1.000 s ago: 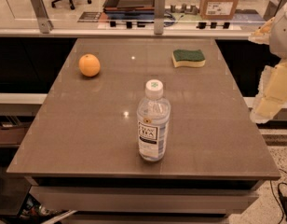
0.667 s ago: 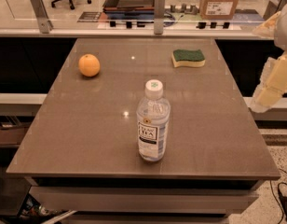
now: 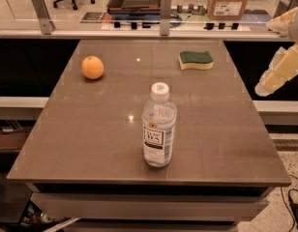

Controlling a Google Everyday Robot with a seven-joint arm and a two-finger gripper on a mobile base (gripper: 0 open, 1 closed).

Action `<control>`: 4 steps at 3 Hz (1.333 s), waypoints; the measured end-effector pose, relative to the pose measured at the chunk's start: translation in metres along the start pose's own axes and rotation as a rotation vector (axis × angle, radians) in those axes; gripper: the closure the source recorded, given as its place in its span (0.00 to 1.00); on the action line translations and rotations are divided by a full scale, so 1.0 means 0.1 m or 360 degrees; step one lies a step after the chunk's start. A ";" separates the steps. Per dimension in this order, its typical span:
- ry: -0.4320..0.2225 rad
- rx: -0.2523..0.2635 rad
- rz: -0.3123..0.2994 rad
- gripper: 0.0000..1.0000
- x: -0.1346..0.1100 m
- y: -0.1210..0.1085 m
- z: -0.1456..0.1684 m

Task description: Move sponge near orange

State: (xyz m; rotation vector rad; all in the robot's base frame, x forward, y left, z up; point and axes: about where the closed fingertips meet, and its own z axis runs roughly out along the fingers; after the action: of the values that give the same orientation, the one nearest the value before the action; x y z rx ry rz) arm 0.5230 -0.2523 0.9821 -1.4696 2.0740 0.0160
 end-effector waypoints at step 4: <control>-0.0397 0.0123 0.0256 0.00 0.11 -0.68 0.69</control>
Offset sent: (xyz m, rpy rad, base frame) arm 0.0802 -0.0256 -0.0378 0.2446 -0.1036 -0.1088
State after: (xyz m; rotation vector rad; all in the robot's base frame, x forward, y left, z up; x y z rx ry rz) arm 0.6106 -0.2654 0.9416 -1.1874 1.9598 0.1717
